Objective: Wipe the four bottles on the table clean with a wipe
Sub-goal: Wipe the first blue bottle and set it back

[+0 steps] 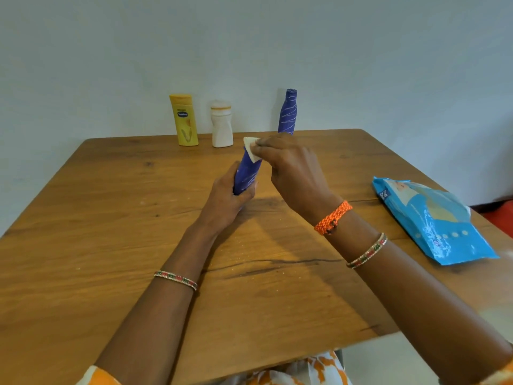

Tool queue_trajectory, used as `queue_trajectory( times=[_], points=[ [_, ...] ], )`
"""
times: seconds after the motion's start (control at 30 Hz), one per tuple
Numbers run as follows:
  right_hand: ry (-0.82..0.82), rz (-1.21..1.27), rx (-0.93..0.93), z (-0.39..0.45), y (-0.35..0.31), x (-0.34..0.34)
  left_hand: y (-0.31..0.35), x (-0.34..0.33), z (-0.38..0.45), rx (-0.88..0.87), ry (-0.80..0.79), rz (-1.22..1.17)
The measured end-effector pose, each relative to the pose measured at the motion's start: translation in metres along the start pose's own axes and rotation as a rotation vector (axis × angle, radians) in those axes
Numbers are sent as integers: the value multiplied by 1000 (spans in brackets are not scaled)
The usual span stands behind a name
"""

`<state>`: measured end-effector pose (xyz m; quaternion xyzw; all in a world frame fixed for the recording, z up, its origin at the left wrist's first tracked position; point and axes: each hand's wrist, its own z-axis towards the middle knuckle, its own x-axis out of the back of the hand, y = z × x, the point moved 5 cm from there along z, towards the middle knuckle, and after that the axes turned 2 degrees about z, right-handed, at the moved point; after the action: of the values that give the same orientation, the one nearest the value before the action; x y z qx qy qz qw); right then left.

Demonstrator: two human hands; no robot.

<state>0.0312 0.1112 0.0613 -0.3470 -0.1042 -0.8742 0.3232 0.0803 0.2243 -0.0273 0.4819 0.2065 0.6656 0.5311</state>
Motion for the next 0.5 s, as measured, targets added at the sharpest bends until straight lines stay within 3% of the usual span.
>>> queue_trajectory(
  times=[0.13,0.27,0.5],
  points=[
    [-18,-22,107,-2,-2,2,3,-4,1,-43,-20,68],
    [54,178,-179,-2,21,-1,3,-3,-1,-88,-14,33],
    [232,381,-524,-9,30,-4,-1,-2,1,-61,-15,13]
  ],
)
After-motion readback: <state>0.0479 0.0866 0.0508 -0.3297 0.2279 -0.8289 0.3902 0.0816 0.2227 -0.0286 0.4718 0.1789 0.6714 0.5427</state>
